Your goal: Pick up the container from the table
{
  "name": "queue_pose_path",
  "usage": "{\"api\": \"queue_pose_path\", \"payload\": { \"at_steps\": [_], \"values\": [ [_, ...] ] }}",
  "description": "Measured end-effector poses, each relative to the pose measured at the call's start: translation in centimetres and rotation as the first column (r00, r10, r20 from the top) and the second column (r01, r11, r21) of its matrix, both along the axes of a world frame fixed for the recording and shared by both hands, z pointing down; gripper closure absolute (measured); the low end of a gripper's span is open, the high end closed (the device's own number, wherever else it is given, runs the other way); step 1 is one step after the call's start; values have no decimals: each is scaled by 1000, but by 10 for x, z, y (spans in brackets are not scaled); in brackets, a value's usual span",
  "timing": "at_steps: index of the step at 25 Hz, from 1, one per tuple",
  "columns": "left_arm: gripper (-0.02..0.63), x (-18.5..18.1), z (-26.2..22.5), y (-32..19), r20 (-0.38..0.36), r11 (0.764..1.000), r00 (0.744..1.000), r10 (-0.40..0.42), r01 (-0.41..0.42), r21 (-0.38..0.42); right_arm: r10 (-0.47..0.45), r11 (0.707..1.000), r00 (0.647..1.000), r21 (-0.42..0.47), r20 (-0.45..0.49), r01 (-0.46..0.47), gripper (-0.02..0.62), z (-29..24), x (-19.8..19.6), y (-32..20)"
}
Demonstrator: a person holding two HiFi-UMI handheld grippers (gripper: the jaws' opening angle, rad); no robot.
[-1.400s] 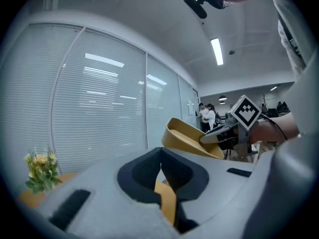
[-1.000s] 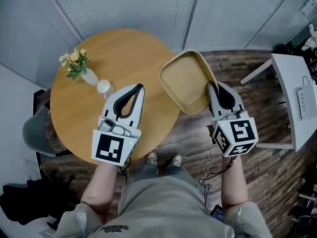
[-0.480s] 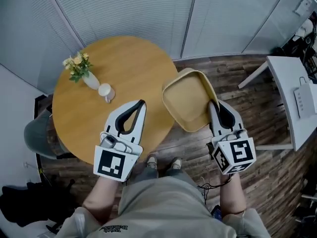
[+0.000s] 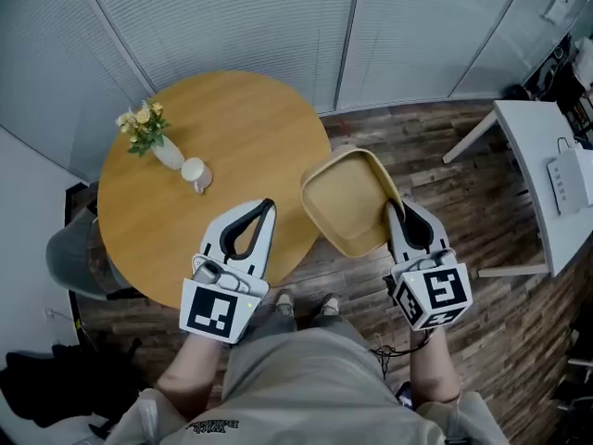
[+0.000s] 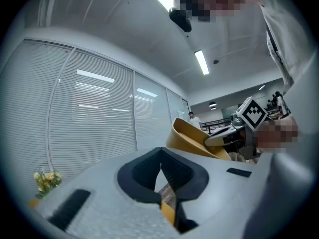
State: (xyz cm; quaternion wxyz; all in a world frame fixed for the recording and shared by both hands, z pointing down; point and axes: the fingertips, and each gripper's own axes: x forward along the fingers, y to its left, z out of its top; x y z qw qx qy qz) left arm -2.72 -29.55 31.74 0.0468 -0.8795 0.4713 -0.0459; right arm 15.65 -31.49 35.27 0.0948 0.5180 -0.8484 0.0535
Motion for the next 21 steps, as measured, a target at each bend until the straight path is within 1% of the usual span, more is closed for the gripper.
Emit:
{"api": "queue_pose_path", "payload": {
  "at_steps": [15, 21],
  "values": [
    [586, 11, -2, 7, 6, 1000, 1000, 18, -18, 2, -20, 1000, 1000, -5, -13, 20, 557, 2, 5, 7],
    [586, 8, 0, 9, 6, 1000, 1000, 13, -13, -4, -27, 999, 999, -23, 26, 28, 557, 3, 3, 9]
  ]
}}
